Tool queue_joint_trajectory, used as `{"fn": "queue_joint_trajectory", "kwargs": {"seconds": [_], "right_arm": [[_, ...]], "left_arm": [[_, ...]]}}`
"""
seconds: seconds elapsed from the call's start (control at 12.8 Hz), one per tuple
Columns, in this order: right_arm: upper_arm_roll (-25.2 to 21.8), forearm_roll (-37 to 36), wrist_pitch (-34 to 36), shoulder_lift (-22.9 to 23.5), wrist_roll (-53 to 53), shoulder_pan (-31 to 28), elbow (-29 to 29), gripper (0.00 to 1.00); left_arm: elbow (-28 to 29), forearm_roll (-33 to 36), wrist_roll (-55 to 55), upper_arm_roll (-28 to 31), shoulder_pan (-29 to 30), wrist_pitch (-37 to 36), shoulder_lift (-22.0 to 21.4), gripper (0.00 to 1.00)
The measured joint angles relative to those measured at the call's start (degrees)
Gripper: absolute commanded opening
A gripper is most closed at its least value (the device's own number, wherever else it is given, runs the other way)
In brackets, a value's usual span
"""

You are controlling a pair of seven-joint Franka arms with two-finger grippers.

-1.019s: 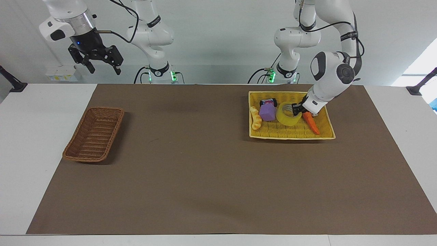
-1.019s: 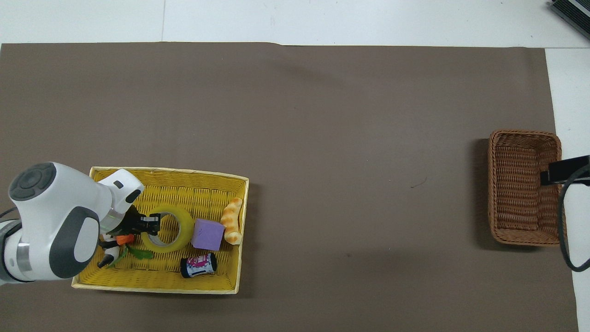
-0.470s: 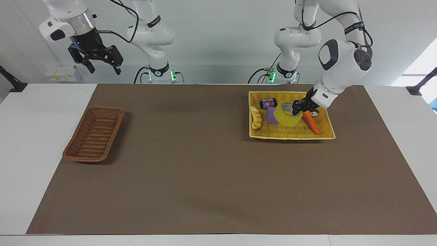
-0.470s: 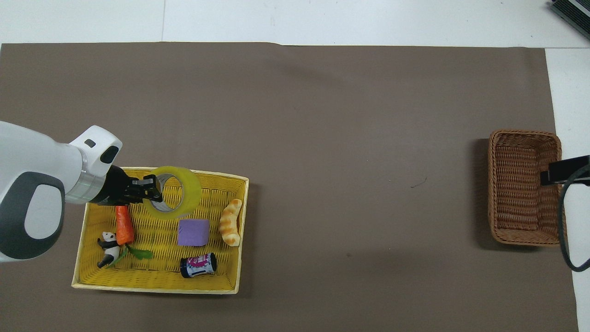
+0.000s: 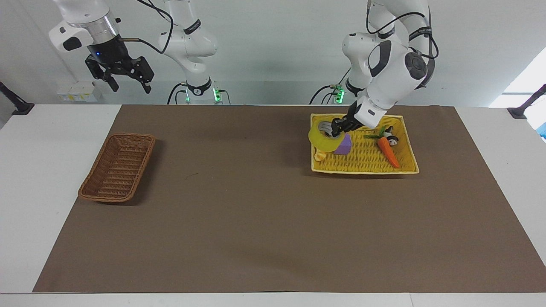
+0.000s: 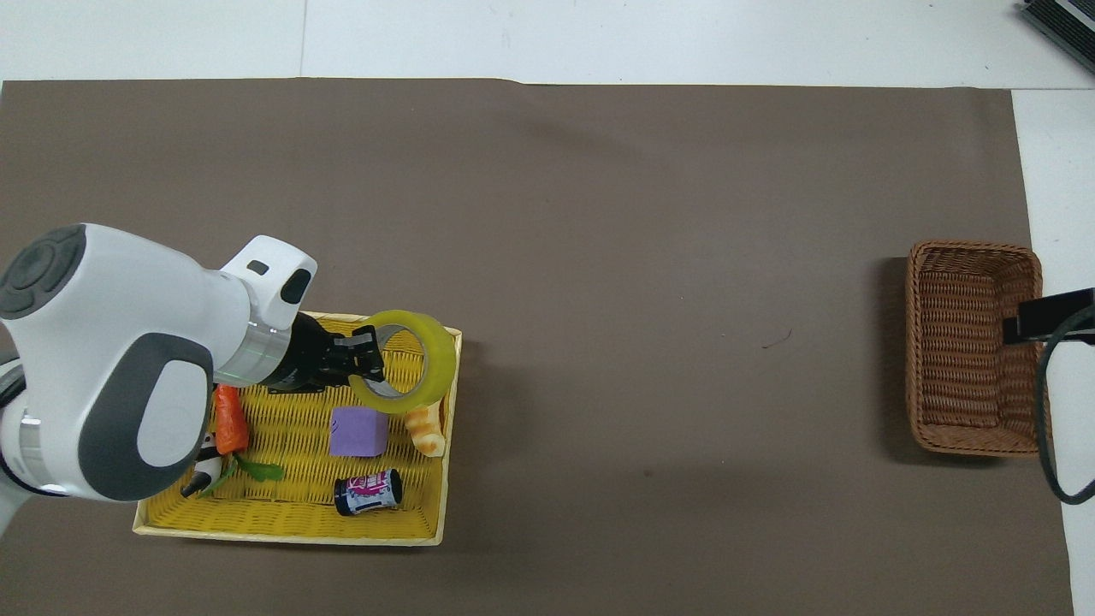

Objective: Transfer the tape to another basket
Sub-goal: 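Carry the tape toward the brown basket while the right gripper approaches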

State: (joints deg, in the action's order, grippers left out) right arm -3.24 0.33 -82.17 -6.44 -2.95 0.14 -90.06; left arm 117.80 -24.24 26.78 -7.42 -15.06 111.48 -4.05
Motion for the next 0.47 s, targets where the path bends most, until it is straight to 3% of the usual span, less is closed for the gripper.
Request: {"fn": "queue_joint_trajectory", "kwargs": {"seconds": [0.47], "right_arm": [[0.0,0.0,0.0,0.0,0.0,0.0,0.0,1.0]], "left_arm": [[-0.4,-15.31,4.21,-0.22,-12.23,13.39,0.4,0.0]]}}
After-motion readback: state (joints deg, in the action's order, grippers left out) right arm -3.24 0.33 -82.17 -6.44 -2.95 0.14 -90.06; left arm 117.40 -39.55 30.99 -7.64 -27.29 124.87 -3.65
